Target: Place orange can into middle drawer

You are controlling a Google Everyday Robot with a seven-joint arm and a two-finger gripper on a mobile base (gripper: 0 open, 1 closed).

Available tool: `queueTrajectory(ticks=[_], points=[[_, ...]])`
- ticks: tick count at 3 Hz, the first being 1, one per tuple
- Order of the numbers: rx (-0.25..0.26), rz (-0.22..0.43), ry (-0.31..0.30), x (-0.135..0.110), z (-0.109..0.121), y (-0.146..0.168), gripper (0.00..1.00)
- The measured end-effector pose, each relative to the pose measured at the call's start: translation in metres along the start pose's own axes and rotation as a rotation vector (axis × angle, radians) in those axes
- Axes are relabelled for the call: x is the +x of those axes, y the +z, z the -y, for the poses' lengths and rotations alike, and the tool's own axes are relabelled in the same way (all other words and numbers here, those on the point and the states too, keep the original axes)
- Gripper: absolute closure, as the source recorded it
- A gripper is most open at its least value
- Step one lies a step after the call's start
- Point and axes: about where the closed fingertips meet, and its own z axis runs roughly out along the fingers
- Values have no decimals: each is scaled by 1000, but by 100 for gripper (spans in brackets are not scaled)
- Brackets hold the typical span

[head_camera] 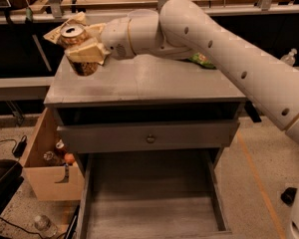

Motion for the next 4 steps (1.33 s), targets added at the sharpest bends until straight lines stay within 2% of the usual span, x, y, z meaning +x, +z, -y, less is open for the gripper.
queueTrajectory(ticks=[1, 2, 3, 4], points=[[-25, -19, -34, -22, -31, -37, 100], [-107, -56, -66, -4, -76, -80, 100], [-200, -128, -10, 49, -118, -118, 100], [-236, -150, 97, 114, -150, -144, 100]])
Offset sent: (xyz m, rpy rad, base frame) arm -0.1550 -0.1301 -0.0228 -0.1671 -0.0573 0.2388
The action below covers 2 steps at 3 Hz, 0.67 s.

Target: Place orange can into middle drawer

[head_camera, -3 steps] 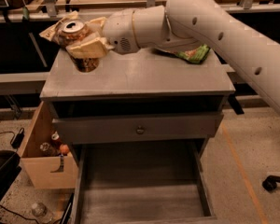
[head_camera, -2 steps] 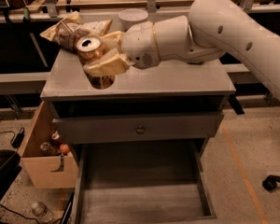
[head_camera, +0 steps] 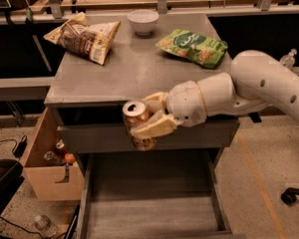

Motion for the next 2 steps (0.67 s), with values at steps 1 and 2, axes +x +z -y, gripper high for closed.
queueTrajectory(ticks=[1, 2], points=[[-9, 42, 100, 71, -22, -2, 100], [12, 111, 164, 128, -39, -3, 100]])
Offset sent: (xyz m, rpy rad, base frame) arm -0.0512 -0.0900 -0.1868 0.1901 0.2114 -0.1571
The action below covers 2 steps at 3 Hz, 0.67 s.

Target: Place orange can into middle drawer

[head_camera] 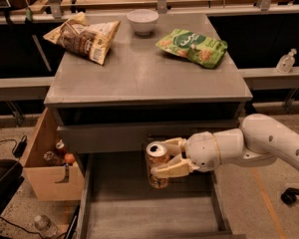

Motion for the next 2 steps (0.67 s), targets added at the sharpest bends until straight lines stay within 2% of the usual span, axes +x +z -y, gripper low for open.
queueTrajectory(ticks=[1, 2], points=[[0, 0, 0, 0, 0, 0, 100], [-3, 3, 12, 10, 2, 8, 100]])
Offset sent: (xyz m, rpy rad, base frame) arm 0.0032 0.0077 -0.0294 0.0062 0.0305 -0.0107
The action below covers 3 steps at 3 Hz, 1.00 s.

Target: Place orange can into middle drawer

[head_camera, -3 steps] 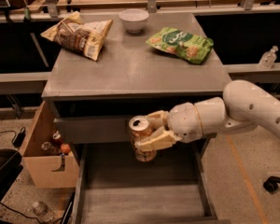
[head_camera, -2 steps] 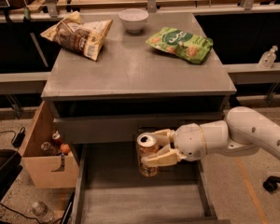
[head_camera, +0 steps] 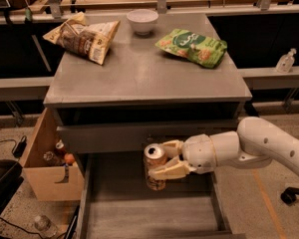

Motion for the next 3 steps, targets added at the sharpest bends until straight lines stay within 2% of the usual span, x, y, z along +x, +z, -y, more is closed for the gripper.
queueTrajectory(ticks=[1, 2, 3], points=[[48, -10, 85, 63, 4, 1, 100], [117, -15, 122, 132, 10, 0, 100], [164, -5, 94, 182, 26, 7, 100]])
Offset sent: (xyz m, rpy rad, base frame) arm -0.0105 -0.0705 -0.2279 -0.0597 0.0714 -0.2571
